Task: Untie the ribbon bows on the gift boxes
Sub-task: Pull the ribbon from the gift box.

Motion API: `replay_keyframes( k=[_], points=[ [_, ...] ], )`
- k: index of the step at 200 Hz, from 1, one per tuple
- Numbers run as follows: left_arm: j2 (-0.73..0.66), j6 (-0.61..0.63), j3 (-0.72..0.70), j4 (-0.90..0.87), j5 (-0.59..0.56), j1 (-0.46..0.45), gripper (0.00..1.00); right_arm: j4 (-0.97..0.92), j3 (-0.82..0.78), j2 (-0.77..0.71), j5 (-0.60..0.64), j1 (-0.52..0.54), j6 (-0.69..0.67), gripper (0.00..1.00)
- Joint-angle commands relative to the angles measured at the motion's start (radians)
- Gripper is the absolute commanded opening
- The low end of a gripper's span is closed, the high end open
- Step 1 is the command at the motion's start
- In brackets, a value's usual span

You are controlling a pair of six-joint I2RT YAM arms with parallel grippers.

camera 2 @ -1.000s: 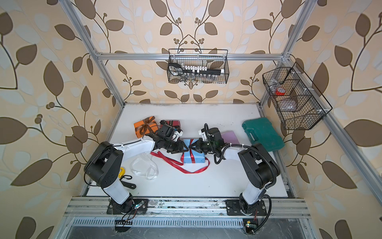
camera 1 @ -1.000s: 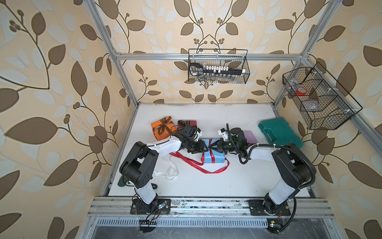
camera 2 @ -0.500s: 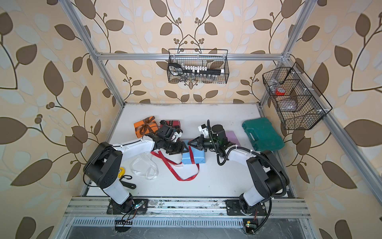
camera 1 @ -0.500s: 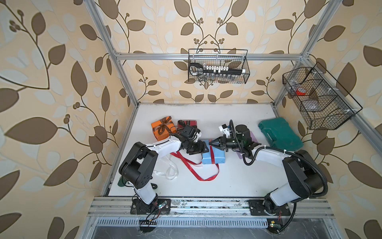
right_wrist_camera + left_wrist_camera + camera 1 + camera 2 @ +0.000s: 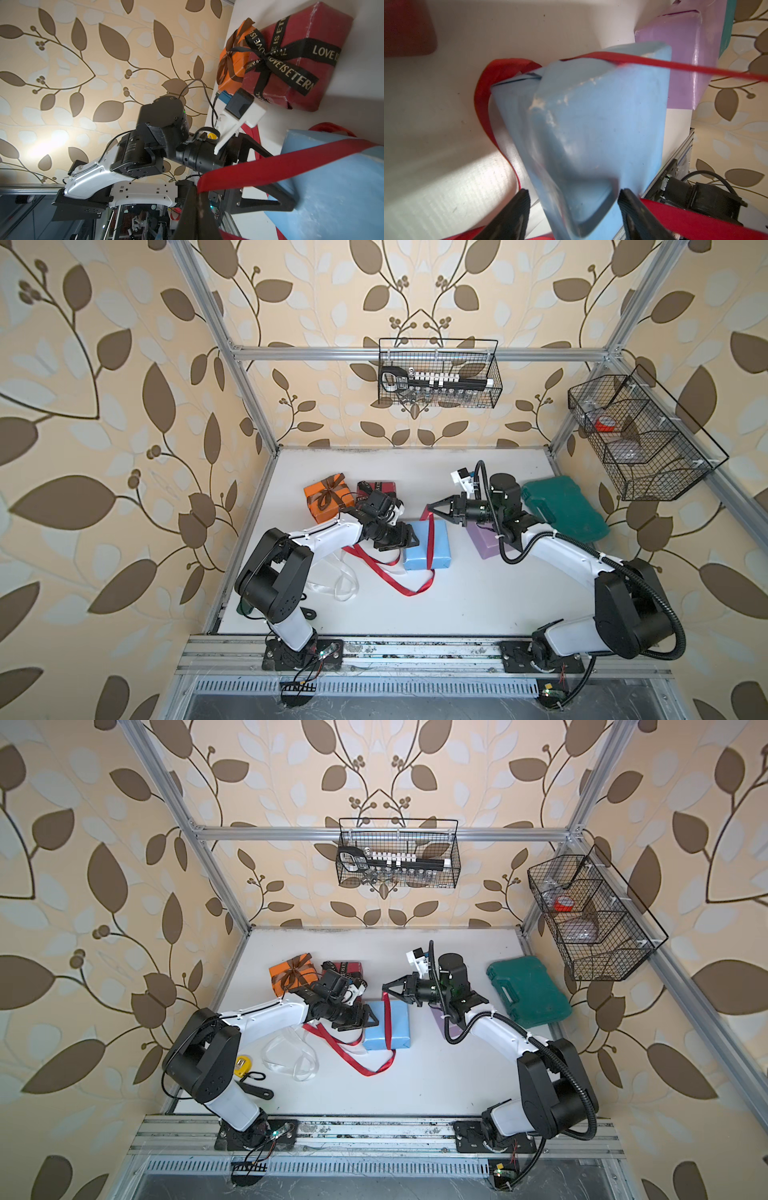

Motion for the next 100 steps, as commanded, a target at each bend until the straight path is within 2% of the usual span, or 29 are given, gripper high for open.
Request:
replay_keyframes(
  k=[1,100],
  points=[
    [-0.034,-0.006,0.036,-0.01,-0.004,-0.004,0.71,-0.049,0.053,-0.027,-0.035,-0.009,-0.041,0.0],
    [-0.028,-0.027,0.066,-0.009,0.018,-0.013,0.71,-0.195,0.223,-0.019,-0.039,-0.026,-0.106,0.0]
  ],
)
